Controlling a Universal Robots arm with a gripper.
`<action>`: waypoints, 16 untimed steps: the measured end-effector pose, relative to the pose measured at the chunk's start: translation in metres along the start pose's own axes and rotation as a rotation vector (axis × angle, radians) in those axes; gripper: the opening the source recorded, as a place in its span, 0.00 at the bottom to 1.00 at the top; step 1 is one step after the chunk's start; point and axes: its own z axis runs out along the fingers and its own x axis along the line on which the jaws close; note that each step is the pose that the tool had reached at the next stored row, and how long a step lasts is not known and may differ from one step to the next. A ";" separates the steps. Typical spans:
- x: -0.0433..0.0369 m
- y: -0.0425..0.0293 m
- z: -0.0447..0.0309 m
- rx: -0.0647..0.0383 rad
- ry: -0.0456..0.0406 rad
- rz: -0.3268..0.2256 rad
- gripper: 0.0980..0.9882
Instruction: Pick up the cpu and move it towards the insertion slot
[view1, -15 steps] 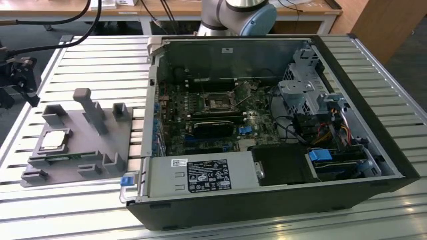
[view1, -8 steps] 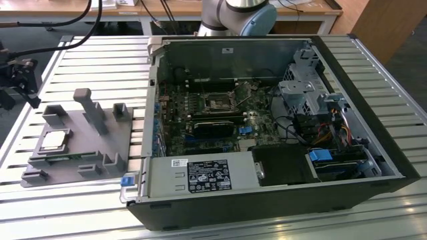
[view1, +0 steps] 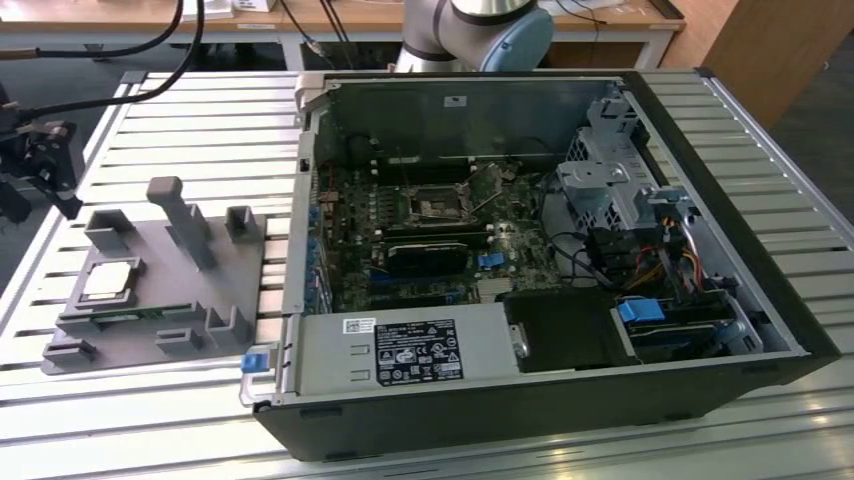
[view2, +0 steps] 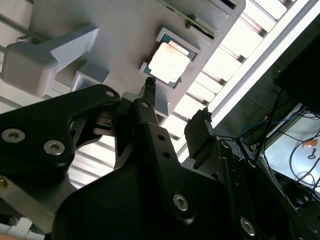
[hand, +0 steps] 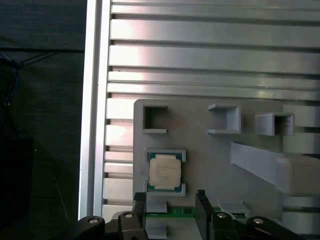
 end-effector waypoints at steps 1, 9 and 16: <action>0.0003 0.0000 0.0006 0.000 -0.0001 0.000 0.47; 0.0031 -0.0007 0.0078 0.001 -0.0001 0.000 0.47; 0.0037 -0.0009 0.0125 0.001 -0.0001 0.000 0.55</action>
